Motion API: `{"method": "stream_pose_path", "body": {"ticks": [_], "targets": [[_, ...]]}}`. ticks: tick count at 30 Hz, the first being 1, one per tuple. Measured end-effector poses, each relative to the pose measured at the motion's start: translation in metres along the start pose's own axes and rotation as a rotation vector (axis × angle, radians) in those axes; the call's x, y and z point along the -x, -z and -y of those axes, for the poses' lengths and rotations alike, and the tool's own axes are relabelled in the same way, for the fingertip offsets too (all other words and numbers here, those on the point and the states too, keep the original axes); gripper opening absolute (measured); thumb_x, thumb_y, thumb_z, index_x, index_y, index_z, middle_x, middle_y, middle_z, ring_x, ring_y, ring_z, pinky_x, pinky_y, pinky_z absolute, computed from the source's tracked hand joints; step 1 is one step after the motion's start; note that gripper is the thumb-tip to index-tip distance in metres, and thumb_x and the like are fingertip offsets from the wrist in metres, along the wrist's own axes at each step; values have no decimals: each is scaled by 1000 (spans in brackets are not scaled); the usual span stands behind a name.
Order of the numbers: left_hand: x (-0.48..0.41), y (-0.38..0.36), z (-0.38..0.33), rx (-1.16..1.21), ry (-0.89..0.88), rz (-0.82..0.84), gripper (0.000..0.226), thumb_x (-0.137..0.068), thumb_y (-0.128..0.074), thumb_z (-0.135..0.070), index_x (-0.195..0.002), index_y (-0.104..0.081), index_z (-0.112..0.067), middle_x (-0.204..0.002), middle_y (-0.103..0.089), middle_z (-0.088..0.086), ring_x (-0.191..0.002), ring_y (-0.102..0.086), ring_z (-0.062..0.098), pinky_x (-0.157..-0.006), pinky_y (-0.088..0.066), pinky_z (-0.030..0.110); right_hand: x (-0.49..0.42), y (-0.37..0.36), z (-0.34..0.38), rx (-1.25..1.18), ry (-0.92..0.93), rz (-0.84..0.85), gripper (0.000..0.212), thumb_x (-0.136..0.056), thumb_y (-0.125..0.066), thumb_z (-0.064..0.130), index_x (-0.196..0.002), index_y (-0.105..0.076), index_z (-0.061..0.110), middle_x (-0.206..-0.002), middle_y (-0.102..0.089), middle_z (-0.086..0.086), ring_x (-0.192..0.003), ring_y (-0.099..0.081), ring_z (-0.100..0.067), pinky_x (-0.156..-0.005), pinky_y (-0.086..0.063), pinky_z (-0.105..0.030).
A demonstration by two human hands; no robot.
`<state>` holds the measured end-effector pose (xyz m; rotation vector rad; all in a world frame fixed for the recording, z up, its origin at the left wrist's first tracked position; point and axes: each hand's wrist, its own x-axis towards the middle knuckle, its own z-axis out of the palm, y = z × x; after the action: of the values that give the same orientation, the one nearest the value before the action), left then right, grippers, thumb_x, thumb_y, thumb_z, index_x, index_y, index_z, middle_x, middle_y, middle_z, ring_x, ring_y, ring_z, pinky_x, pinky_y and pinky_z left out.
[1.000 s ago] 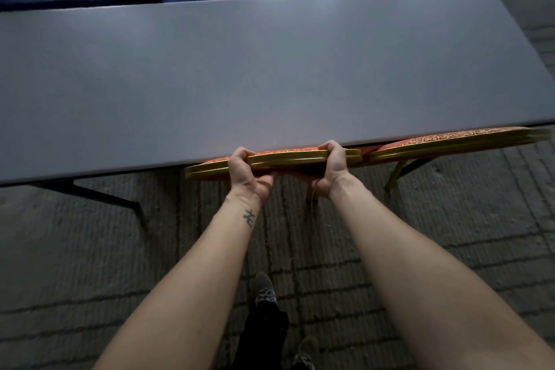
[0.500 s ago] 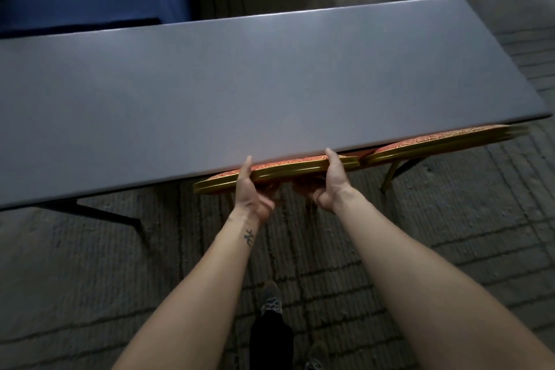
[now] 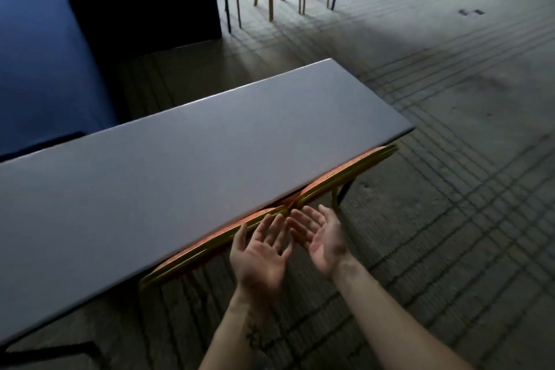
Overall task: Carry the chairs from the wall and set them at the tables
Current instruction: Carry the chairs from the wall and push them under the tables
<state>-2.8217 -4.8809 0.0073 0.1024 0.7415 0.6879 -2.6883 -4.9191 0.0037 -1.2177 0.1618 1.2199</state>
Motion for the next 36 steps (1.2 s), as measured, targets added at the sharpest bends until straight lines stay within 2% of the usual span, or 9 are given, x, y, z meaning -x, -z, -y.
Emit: {"method": "stream_pose_path", "body": {"ticks": [7, 11, 14, 23, 28, 30, 36], "targets": [[-47, -123, 67, -188, 123, 198, 62, -99, -45, -53, -145, -54, -13, -139, -65, 14, -136, -55, 35, -121, -28, 55, 10, 75, 124, -249, 201, -80, 49, -107, -39, 40, -140, -52, 6, -121, -72, -15, -109, -70, -30, -90, -53, -40], [-74, -201, 127, -215, 153, 318, 59, -99, -49, -49, -145, -53, -12, -141, -64, 15, -138, -53, 35, -122, -27, 54, 13, 135, 209, -346, 318, -54, 49, -107, -40, 39, -139, -53, 4, -129, -68, -19, -110, -69, -31, -93, -54, -40], [-91, -268, 186, -230, 133, 374, 55, -101, -48, -45, -144, -54, -11, -141, -64, 14, -139, -52, 34, -122, -28, 54, 12, 191, 278, -365, 389, -32, 50, -106, -39, 39, -141, -52, 5, -128, -69, -19, -111, -69, -31, -95, -53, -42], [-134, -416, 304, -287, 170, 504, 55, -103, -44, -44, -143, -54, -8, -140, -65, 15, -134, -58, 32, -122, -30, 53, 8, 305, 431, -418, 559, -28, 51, -108, -33, 40, -141, -51, 6, -130, -69, -17, -120, -67, -31, -99, -49, -42], [-205, -499, 354, -321, 183, 516, 56, -103, -42, -45, -142, -55, -7, -139, -65, 14, -134, -58, 31, -122, -30, 53, -47, 358, 515, -436, 567, -54, 49, -108, -34, 41, -137, -55, 6, -129, -69, -17, -122, -66, -32, -105, -48, -44], [-215, -513, 355, -331, 170, 520, 58, -102, -42, -45, -143, -54, -7, -140, -65, 15, -133, -59, 31, -122, -30, 53, -57, 358, 526, -443, 574, -65, 49, -108, -35, 40, -135, -56, 6, -129, -69, -18, -121, -66, -33, -107, -47, -45], [-345, -616, 386, -301, 205, 571, 61, -98, -48, -45, -144, -53, -5, -139, -65, 16, -132, -60, 32, -121, -32, 53, -151, 379, 644, -445, 599, -123, 52, -106, -38, 39, -140, -54, 3, -128, -69, -20, -117, -69, -33, -102, -50, -44]]}}
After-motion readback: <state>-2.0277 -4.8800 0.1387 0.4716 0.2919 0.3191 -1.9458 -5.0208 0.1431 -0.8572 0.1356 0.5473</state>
